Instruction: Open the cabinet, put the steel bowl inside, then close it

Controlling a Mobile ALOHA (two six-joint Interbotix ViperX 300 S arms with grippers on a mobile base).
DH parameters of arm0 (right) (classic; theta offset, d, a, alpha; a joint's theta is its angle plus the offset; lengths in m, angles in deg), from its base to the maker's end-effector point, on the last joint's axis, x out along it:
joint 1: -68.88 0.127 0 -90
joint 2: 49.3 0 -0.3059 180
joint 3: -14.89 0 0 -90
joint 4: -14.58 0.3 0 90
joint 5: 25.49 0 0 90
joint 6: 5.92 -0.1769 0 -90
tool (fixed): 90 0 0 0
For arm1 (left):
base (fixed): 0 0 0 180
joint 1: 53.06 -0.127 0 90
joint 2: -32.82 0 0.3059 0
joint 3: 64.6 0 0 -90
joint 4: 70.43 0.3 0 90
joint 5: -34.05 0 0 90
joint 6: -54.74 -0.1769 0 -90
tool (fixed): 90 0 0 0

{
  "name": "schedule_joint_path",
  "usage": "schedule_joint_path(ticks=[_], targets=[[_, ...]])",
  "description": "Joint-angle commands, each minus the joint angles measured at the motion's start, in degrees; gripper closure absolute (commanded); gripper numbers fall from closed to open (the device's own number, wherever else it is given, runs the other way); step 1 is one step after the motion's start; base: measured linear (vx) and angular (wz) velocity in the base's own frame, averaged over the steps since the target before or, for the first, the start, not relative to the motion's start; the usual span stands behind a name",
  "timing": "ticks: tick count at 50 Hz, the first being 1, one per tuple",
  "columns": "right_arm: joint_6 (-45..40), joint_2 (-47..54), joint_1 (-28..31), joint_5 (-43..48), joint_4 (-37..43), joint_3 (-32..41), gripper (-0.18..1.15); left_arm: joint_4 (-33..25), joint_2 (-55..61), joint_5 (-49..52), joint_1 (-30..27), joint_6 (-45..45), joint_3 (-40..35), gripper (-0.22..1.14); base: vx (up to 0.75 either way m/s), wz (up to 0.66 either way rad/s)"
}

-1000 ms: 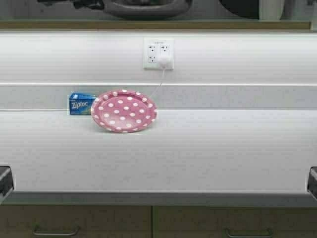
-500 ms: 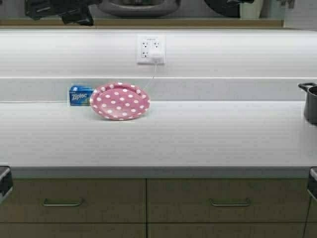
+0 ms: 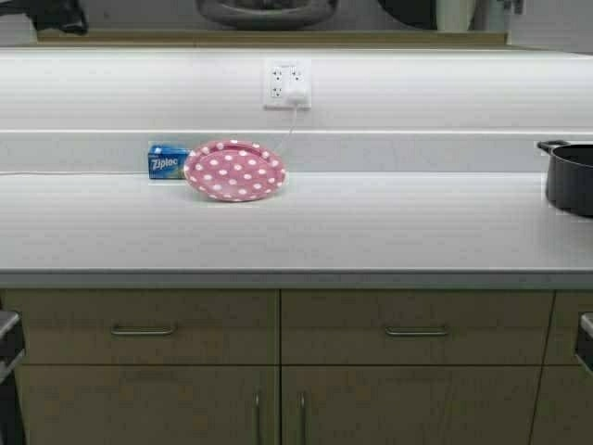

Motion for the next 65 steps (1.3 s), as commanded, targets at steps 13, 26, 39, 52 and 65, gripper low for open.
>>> schedule_joint_path(ticks=[13, 26, 39, 52, 65], targets=[[0.7, -10.63, -22.85, -2.02, -3.34, 4.22, 0.9, 2.46, -14.85, 16.0, -21.62, -6.42, -11.07, 0.87, -0.14, -0.03], [0.88, -0.7, -34.37, -2.37, -3.6, 16.08, 0.91, 2.46, -11.78, 18.19, -35.6, -7.12, -22.15, 0.87, -0.1, -0.01], [0.88, 11.51, -35.77, -2.55, -3.6, 29.79, 0.91, 1.85, 2.9, 18.11, -36.21, -6.86, -34.89, 0.87, -0.05, -0.01], [0.88, 18.46, -32.52, -2.99, -3.52, 35.51, 0.91, 1.32, 8.53, 18.81, -28.65, -7.21, -38.41, 0.87, 0.0, 0.0], [0.88, 20.13, -28.21, -2.99, -3.52, 35.77, 0.91, 1.32, 8.0, 18.72, -20.39, -7.12, -37.27, 0.87, 0.01, 0.0]])
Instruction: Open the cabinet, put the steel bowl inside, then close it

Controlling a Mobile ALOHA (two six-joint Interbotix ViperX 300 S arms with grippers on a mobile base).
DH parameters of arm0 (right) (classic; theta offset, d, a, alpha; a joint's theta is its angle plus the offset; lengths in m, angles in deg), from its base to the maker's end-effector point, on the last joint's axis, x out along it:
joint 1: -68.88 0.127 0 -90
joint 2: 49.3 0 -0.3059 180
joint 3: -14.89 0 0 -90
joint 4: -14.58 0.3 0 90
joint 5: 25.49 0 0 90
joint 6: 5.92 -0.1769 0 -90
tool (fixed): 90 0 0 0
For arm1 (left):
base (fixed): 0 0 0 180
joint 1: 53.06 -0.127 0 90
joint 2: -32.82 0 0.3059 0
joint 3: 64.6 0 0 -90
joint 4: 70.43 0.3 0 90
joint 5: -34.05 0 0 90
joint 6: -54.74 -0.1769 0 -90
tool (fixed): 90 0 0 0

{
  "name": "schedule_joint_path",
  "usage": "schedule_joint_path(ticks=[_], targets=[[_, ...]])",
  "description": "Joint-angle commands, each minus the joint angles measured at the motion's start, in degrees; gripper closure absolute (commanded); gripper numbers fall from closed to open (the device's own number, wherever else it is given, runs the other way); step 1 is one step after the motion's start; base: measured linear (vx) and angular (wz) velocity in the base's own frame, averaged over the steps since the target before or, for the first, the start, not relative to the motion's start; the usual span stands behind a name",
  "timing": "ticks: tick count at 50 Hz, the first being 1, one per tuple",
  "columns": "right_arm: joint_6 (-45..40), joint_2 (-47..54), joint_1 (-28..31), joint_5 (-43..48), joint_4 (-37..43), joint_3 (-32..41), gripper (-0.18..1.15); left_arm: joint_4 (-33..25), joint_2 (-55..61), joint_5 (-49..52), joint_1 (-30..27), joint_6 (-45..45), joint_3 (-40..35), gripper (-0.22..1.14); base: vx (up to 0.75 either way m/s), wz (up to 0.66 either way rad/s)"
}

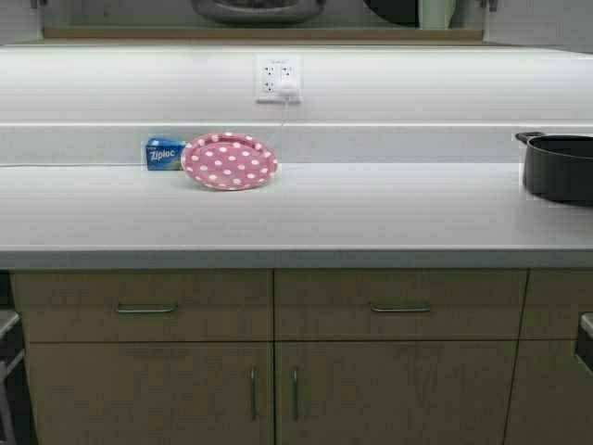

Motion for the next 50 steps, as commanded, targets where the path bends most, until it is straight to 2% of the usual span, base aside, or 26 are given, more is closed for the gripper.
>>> schedule_joint_path(ticks=[1, 9, 18, 28, 35, 39, 44, 50], targets=[[0.09, -0.44, 2.11, 0.18, -0.09, 1.49, 0.91, -0.18, -1.32, -0.35, 5.62, -0.18, -0.35, 0.87, 0.0, 0.0], [0.18, -2.99, 7.03, 0.18, -0.09, 1.05, 0.91, 0.18, -5.01, -0.79, 11.07, -0.26, 2.81, 0.87, 0.0, 0.0], [0.62, -10.28, 14.41, -1.05, -0.79, -3.25, 0.91, 0.09, -11.6, -2.99, 11.25, -0.09, 9.23, 0.87, 0.0, 0.0], [0.7, -17.75, 20.57, -1.32, -0.7, -13.62, 0.91, 0.18, -15.03, -3.16, 11.69, -0.18, 14.59, 0.87, 0.01, 0.01], [0.53, -21.97, 25.14, -1.05, -0.7, -22.32, 0.91, 0.09, -17.14, -3.16, 14.15, -0.09, 17.4, 0.87, 0.02, 0.0], [0.7, -24.17, 25.75, -0.44, -0.79, -25.31, 0.91, 0.0, -17.84, -3.16, 15.47, 0.0, 18.46, 0.87, 0.03, 0.01], [0.7, -24.52, 25.75, 0.88, -0.88, -24.08, 0.91, 0.0, -18.54, -3.16, 16.08, -0.09, 19.69, 0.87, 0.04, 0.02], [0.79, -20.48, 26.54, 1.05, -0.7, -17.31, 0.91, -0.26, -20.13, -3.16, 16.17, 0.35, 21.88, 0.87, 0.05, 0.0]])
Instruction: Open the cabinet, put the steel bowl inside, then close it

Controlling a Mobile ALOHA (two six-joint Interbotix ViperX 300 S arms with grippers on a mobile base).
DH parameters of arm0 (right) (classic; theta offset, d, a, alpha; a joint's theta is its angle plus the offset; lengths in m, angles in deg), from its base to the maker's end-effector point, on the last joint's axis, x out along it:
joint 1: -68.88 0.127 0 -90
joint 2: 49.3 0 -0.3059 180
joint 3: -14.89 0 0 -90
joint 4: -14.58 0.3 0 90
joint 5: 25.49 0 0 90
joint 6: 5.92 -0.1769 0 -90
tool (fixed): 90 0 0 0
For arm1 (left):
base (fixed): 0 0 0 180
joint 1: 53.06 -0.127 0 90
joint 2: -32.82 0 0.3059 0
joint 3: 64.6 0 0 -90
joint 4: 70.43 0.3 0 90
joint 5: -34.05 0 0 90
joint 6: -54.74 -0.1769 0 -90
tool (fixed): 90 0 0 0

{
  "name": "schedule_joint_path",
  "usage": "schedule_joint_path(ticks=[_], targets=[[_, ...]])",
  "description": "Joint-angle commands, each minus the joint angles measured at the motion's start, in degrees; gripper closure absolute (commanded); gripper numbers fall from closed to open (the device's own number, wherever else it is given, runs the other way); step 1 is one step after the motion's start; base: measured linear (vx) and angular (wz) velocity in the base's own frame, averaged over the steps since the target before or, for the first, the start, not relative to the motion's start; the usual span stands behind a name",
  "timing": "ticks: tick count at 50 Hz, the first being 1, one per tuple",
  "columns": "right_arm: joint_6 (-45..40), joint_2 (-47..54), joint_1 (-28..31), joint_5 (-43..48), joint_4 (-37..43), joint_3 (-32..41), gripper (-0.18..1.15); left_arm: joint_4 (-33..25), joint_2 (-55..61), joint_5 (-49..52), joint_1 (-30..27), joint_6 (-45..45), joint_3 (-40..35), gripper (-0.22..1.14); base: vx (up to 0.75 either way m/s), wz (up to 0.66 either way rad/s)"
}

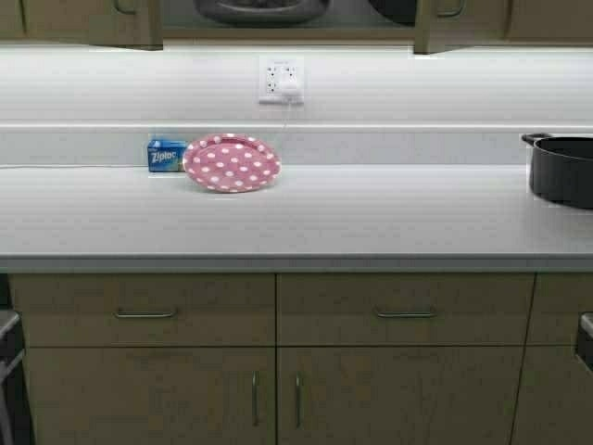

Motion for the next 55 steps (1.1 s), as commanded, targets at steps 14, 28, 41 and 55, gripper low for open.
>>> schedule_joint_path(ticks=[14, 28, 41, 55], targets=[[0.26, 20.21, 9.76, -4.31, 0.09, 25.75, 0.91, -0.53, -6.24, -0.62, 0.0, 0.44, 4.31, 0.87, 0.08, -0.01], [0.0, 26.89, 10.9, -8.61, 0.18, 31.11, 0.91, -0.53, -8.0, -0.18, 0.0, 0.35, 4.92, 0.87, 0.13, 0.0], [0.09, 13.62, 11.51, -6.94, 0.0, 17.4, 0.91, -0.53, -7.82, 0.35, 0.09, 0.09, 2.99, 0.87, 0.13, -0.02], [0.09, 10.2, 13.18, -5.19, 0.09, 10.72, 0.91, -0.53, 2.81, -2.72, 5.98, 0.18, -6.68, 0.87, 0.1, -0.05]])
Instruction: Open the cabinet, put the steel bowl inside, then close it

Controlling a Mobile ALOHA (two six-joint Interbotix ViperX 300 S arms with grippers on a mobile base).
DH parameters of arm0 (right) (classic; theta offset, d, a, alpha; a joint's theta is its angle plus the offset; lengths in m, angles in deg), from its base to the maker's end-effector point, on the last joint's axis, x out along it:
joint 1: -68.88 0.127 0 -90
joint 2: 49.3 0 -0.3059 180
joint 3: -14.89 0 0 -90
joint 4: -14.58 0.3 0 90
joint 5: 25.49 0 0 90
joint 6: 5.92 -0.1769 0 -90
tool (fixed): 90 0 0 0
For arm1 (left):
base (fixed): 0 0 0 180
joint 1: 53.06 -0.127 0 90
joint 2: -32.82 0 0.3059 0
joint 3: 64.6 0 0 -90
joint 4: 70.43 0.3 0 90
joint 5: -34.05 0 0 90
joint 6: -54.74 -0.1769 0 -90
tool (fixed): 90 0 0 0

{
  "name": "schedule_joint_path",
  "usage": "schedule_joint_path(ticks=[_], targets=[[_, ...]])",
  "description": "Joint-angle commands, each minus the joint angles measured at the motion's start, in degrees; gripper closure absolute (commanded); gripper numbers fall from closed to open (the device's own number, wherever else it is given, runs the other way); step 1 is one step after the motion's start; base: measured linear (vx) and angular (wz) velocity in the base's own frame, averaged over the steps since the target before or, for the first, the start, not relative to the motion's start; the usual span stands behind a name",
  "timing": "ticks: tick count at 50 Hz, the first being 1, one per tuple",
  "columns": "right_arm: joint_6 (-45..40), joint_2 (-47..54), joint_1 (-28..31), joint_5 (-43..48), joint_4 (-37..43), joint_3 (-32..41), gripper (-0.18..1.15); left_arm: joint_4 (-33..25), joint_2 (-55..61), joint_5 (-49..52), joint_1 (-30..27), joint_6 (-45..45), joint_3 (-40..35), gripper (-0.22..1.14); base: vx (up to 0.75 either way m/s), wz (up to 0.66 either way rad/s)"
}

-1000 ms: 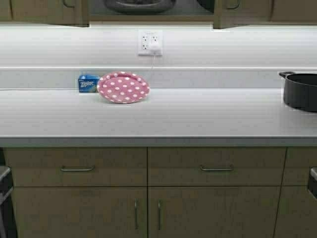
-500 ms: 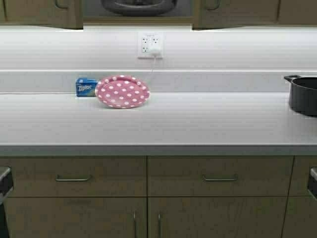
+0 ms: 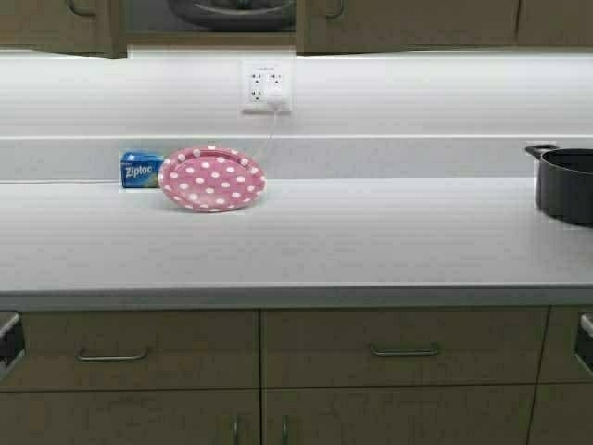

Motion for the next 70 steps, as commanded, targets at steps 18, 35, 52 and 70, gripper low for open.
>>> schedule_joint_path(ticks=[18, 35, 52, 70], targets=[[0.18, 0.18, 0.53, 2.02, -0.18, -0.35, 0.91, 0.26, 16.35, -2.02, 3.34, -0.09, -13.54, 0.88, 0.04, 0.0], [0.0, -0.62, 2.37, 3.87, 0.18, 0.53, 0.91, 0.26, 4.75, -5.01, 5.45, 0.18, -0.35, 0.87, 0.02, 0.04], [-0.35, 15.03, 3.87, 5.36, 1.05, 16.79, 0.91, -0.09, 4.13, -5.19, 5.63, 0.35, 1.23, 0.87, 0.0, 0.01], [-0.44, 14.94, 4.48, 3.96, 2.37, 18.72, 0.91, -0.09, 3.96, -5.54, 5.71, 0.53, 3.25, 0.87, 0.03, 0.02]])
